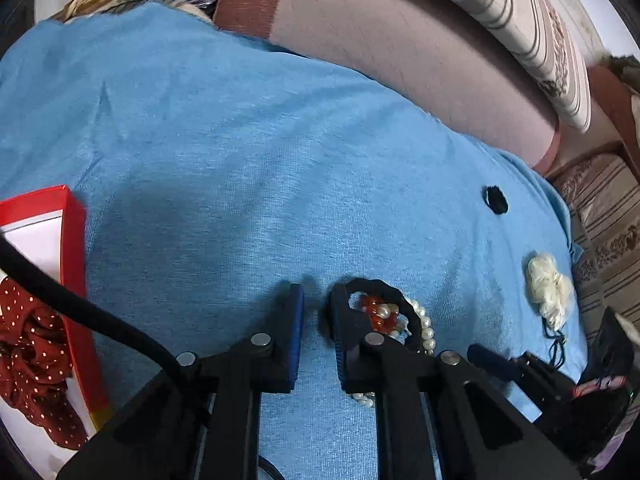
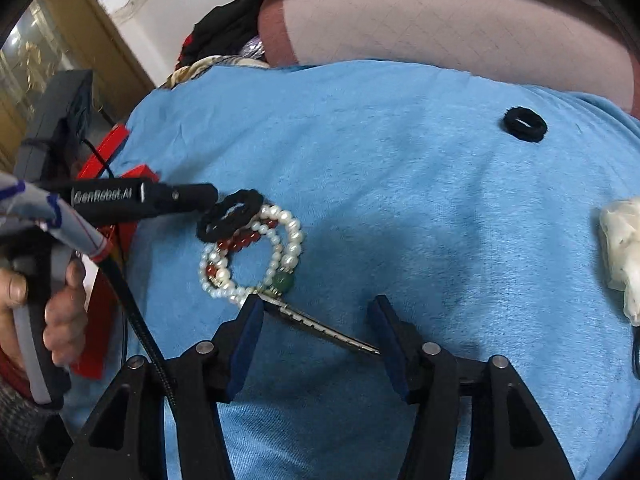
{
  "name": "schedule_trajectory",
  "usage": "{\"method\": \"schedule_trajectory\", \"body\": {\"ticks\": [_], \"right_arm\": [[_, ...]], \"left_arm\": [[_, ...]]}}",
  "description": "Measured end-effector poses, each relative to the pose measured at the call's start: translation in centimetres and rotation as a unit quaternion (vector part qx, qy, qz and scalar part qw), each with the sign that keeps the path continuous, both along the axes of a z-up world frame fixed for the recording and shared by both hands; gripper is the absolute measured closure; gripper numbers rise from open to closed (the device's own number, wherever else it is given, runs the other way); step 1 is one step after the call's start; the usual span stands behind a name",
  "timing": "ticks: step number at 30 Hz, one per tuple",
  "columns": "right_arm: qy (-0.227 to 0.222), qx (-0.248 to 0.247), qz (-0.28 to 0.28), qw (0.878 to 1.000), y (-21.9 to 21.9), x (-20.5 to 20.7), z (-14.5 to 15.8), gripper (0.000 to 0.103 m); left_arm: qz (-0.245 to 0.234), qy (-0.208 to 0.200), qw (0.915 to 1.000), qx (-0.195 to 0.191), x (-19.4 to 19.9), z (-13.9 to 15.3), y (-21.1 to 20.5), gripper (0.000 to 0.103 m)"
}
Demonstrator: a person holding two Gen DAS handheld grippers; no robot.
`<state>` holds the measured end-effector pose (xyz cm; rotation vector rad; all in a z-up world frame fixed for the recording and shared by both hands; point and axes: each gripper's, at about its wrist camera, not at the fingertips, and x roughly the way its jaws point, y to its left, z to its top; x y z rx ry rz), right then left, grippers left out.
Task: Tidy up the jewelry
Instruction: 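Grasp the black hair tie with the left tool, then carry the hair tie to the tray with the left tool while the right tool carries the silver clip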
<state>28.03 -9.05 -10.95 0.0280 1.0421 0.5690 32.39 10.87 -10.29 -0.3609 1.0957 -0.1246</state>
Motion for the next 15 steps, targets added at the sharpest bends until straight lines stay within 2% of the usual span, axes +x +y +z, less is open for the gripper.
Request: {"method": "schedule_trajectory", "body": {"ticks": [1,2,3,6,10,11,12,14,15], "right_arm": [[0.003,0.005,0.006,1.000,0.1,-0.3,0.0,0.041],[0.006,0.008,0.012,1.000,0.2,-0.3,0.0,0.041],[0.008,0.007,0.018,1.000,0.4,-0.6,-0.1,0.041],[-0.004,-0.015,0.033,0.999,1.1,-1.2,-0.3,0.043],[-0.013,-0.037,0.028,0.999,1.4,-1.2,-0.3,0.061],[-0.013,-0.038,0.026,0.999,1.5,-1.0,-0.4,0.066],[-0.013,-0.039,0.024,0.999,1.5,-0.9,-0.5,0.067],[-0.016,-0.048,0.020,0.999,1.5,-0.8,-0.5,0.079],[-0.014,-0.046,0.020,0.999,1.5,-0.8,-0.5,0.084]], "left_arm": [[0.001,0.000,1.0000,-0.006,0.0,-0.1,0.2,0.089],[0.001,0.000,1.0000,-0.010,0.1,-0.1,0.2,0.082],[-0.001,-0.001,0.9999,-0.017,0.1,-0.2,0.2,0.070],[-0.009,-0.010,0.9989,-0.044,0.1,-0.2,-0.2,0.048],[-0.027,-0.004,0.9990,-0.036,1.0,-0.7,-1.9,0.047],[-0.031,-0.001,0.9990,-0.032,1.1,-0.9,-2.2,0.052],[-0.033,0.000,0.9990,-0.029,1.2,-1.0,-2.3,0.071],[-0.037,0.012,0.9985,-0.039,1.4,-1.4,-2.3,0.094],[-0.028,0.016,0.9984,-0.047,1.4,-1.4,-2.0,0.094]]}}
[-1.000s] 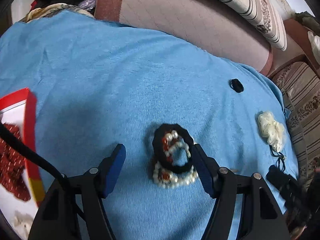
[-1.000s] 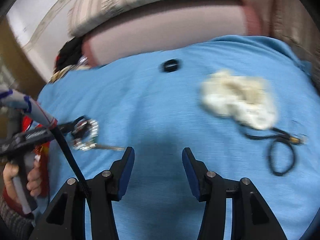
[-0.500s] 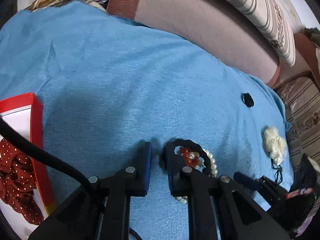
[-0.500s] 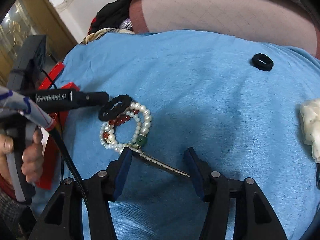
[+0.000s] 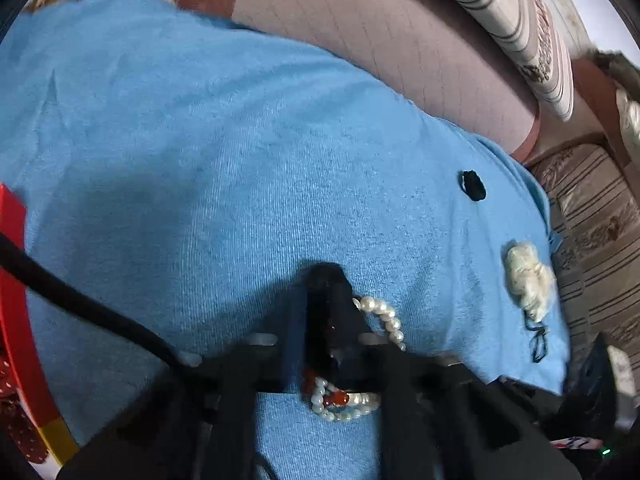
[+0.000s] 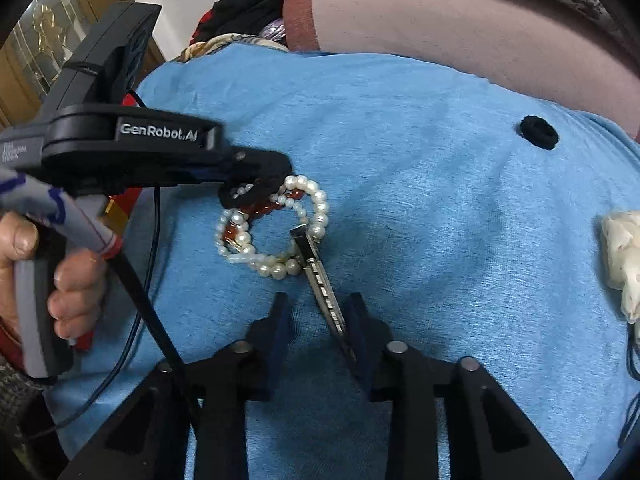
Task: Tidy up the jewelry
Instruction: 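Carry the hair tie to the tray with the left tool while the right tool carries the silver clip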
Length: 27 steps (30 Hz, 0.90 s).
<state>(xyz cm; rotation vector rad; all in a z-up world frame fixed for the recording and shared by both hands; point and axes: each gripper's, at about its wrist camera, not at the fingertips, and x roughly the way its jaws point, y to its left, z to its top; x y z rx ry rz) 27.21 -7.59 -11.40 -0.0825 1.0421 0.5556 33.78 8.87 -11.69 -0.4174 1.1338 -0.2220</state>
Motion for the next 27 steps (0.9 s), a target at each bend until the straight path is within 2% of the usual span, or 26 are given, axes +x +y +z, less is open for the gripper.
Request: {"method": "schedule_trajectory", "body": {"ticks": [1,3,11,17,22,27], "right_arm": [[0.004,0.005,-0.002,1.000,-0.1,0.0,0.2,0.092],[0.002,0.008,-0.009,1.000,-0.3,-0.3,0.6,0.096],[-0.009,0.040,-0.033,0.999,-0.9,-3.1,3.8,0.096],[-0.020,0.046,-0.030,0.998,0.2,-5.5,6.3,0.096],[-0.023,0.053,0.005,0.998,3.4,-8.1,8.1,0.096],[-0.006,0.073,0.046,0.996,9.2,-9.3,8.5,0.096]], "left_arm": [[0.009,-0.004,1.0000,0.002,-0.2,0.2,0.3,0.094],[0.018,-0.017,0.9996,0.012,-0.9,1.0,0.9,0.095],[0.031,-0.063,0.9966,0.043,-5.5,6.5,2.7,0.095],[0.053,-0.095,0.9915,0.071,-11.3,10.3,5.2,0.095],[0.089,-0.105,0.9836,0.116,-16.9,11.9,9.8,0.094],[0.141,-0.090,0.9714,0.168,-21.4,11.5,15.2,0.094]]}}
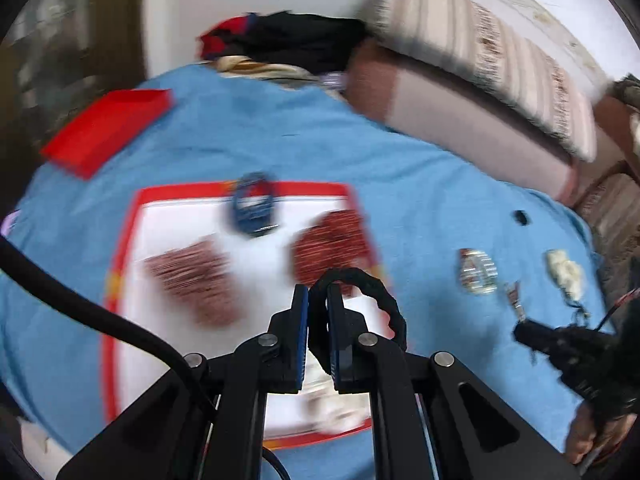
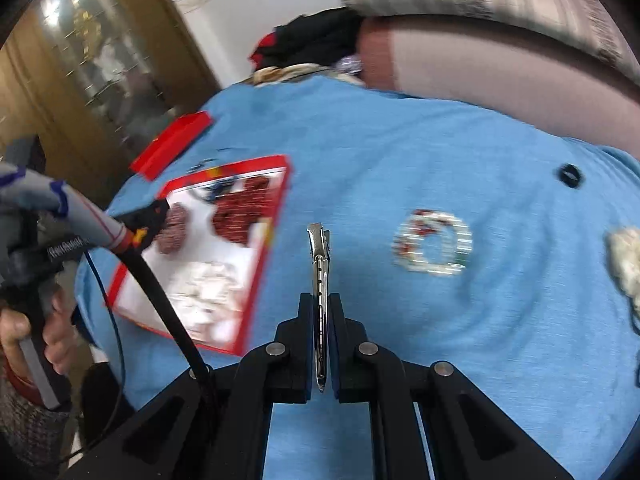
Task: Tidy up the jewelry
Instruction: 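Carry the hair tie to the tray with the left tool while the right tool carries the silver clip, then open both tools over the tray and withdraw them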
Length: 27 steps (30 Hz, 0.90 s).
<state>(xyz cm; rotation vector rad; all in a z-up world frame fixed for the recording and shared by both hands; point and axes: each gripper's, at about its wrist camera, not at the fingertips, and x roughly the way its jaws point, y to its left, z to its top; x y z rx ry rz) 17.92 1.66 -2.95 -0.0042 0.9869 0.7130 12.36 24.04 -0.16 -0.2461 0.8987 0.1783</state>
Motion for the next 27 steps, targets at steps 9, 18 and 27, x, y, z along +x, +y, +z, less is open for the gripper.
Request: {"method": "schedule_trajectory", "body": {"ticks": [9,18,27], "right_arm": [[0.023,0.010,0.072,0.997,11.1,-0.6,-1.1,0.096],[0.047,-0.028,0.098,0.994,17.7,1.2,-4.5,0.096],[0.061,-0.042,0.103,0.992,19.0,1.8,-6.1,0.095]], "left_arm": [[0.067,0.043,0.9968,0.012,-3.2,-4.3,7.2,0.094],[0.069,0.059,0.9957,-0.014,-4.0,-6.6,8.6,0.094],[0.077,0.058,0.9951,-0.023,-4.1,-6.7,8.6,0.093]]}}
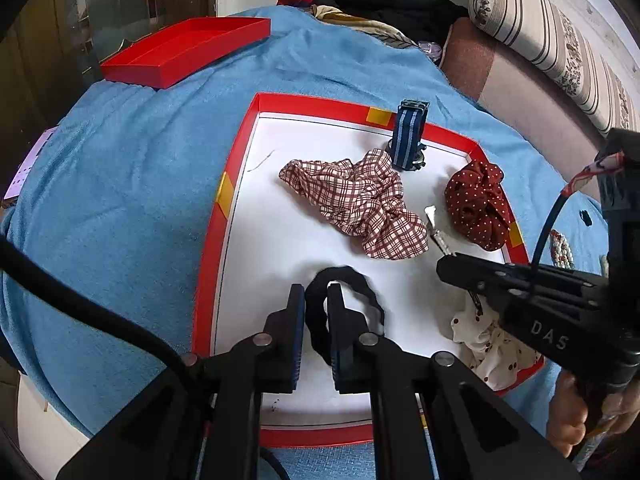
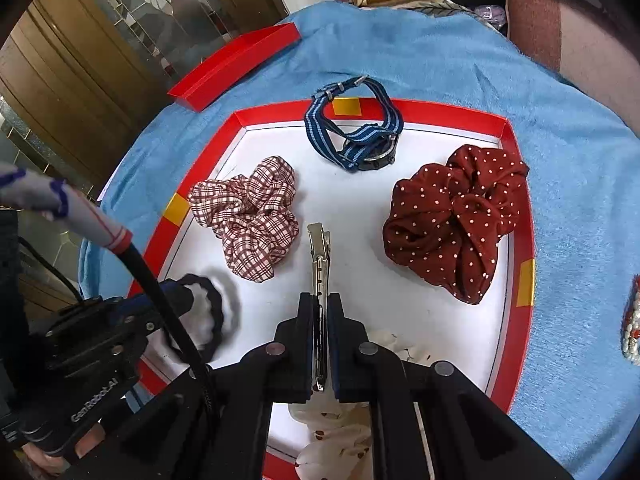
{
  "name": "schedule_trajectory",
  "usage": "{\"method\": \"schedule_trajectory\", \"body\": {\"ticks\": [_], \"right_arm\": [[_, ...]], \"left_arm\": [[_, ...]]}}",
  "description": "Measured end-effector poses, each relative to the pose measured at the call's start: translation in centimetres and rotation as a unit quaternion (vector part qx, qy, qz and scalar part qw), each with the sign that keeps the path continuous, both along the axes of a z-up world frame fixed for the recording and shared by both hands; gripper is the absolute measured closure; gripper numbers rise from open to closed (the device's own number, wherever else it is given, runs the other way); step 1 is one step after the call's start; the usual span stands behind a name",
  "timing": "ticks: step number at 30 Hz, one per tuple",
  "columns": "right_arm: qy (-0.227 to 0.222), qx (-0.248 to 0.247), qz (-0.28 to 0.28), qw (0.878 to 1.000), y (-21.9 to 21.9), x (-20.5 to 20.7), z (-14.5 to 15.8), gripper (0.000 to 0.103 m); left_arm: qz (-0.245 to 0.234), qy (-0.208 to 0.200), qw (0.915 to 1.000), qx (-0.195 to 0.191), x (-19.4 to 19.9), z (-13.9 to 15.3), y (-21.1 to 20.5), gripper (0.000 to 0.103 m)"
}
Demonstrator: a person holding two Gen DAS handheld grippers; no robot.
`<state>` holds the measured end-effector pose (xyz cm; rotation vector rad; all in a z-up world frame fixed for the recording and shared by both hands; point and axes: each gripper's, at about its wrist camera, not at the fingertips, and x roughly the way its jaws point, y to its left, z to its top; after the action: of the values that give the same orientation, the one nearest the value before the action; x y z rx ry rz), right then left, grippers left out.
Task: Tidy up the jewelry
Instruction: 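Open both tools over the tray and withdraw them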
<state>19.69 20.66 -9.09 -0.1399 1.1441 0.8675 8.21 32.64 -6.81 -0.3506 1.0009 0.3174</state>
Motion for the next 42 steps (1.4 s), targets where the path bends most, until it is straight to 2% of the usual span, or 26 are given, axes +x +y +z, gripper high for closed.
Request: {"method": "schedule_trajectory", "body": {"ticks": [6,9,11,14,16,19,21,23,26,33,39,42], "right_arm": [[-0.013,0.016,0.000,1.000,-1.5,-0.5,1.9,0.093],[-0.036,0.031,-0.009,0.999,-4.2,-1.1,3.9,0.088],[-0.048,0.030,-0.037,0.998,-6.8,-1.3,4.8,0.084],[-0.049,0.006,-0.069,0.996,-9.2,-1.4,4.3,0.084],[-0.030,-0.011,-0.074,0.997,-10.0,-1.7,3.0,0.084],[-0.025,-0.036,-0.080,0.996,-10.1,-2.2,1.5,0.084],[-0.035,-0.040,-0.084,0.995,-9.9,-2.5,1.7,0.084],[-0.014,-0.047,-0.084,0.995,-9.6,-2.3,1.5,0.095],[0.008,-0.059,-0.086,0.995,-9.7,-2.4,0.3,0.099],[0.020,-0.061,-0.097,0.993,-9.9,-4.0,0.0,0.099],[0.047,-0.061,-0.094,0.993,-9.6,-5.6,0.3,0.098],[0.030,-0.062,-0.080,0.994,-8.6,-6.9,0.8,0.099]], "left_arm": [[0.006,-0.001,1.0000,0.000,-0.2,0.7,-0.3,0.087],[0.011,-0.010,0.9999,-0.003,-0.8,1.5,-0.3,0.081],[0.016,-0.017,0.9997,-0.003,-1.3,2.1,-0.3,0.076],[0.024,-0.027,0.9993,-0.006,-2.1,2.9,-0.4,0.074],[0.024,-0.029,0.9992,-0.010,-2.4,3.2,-0.7,0.074],[0.016,-0.030,0.9994,-0.008,-2.8,3.6,-1.6,0.073],[0.012,-0.031,0.9994,-0.007,-3.1,3.9,-2.3,0.073],[0.007,-0.034,0.9994,-0.006,-3.3,4.3,-3.0,0.072],[0.001,-0.039,0.9992,0.000,-3.5,4.8,-3.9,0.071],[-0.007,-0.049,0.9987,0.009,-4.0,5.9,-4.8,0.068],[-0.014,-0.057,0.9982,0.013,-4.1,6.7,-5.0,0.067],[-0.017,-0.061,0.9979,0.016,-4.2,7.1,-5.4,0.061]]}}
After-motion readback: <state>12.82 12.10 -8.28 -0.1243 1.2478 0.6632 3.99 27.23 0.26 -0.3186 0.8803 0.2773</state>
